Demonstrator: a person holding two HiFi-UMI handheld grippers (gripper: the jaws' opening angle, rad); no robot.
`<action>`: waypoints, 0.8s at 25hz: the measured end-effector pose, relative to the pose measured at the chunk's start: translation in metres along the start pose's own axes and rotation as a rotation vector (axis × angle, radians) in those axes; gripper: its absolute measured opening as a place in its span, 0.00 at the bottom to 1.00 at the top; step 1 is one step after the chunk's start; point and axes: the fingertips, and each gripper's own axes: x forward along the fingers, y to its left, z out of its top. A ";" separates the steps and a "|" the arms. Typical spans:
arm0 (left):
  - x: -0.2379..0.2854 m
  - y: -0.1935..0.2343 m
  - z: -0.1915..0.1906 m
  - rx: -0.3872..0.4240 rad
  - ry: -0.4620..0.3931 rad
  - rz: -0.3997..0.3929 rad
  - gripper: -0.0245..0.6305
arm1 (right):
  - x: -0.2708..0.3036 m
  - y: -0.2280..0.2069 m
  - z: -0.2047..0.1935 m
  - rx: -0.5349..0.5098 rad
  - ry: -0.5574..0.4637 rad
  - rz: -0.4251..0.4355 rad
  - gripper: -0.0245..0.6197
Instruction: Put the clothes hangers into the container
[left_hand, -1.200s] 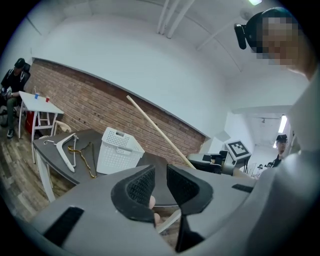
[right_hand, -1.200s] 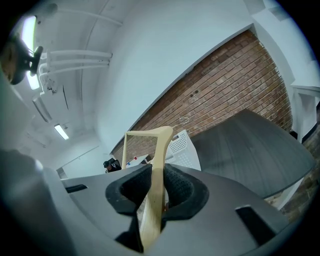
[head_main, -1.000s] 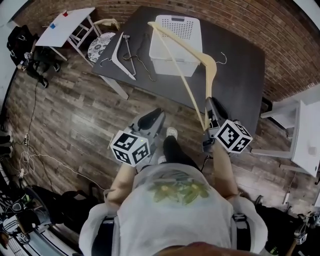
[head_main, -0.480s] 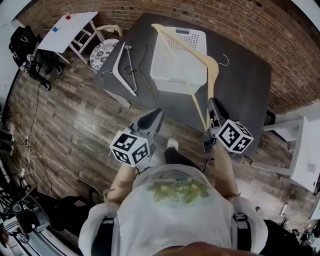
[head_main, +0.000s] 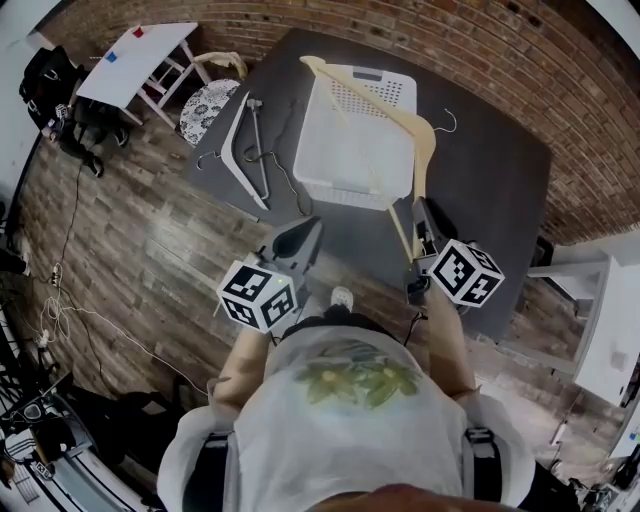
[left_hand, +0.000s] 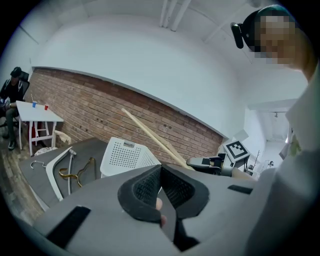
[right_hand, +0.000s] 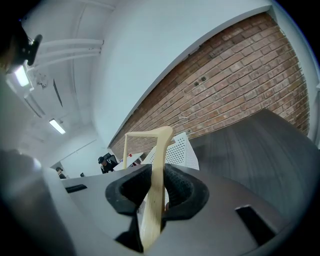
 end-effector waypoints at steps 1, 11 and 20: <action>0.004 0.002 0.001 -0.005 -0.003 0.007 0.08 | 0.003 -0.003 0.002 -0.016 0.006 -0.003 0.19; 0.027 0.018 0.005 -0.032 0.017 0.033 0.08 | 0.030 -0.026 0.016 -0.219 0.055 -0.101 0.19; 0.055 0.031 0.014 -0.016 0.048 -0.013 0.08 | 0.042 -0.041 0.024 -0.352 0.068 -0.215 0.19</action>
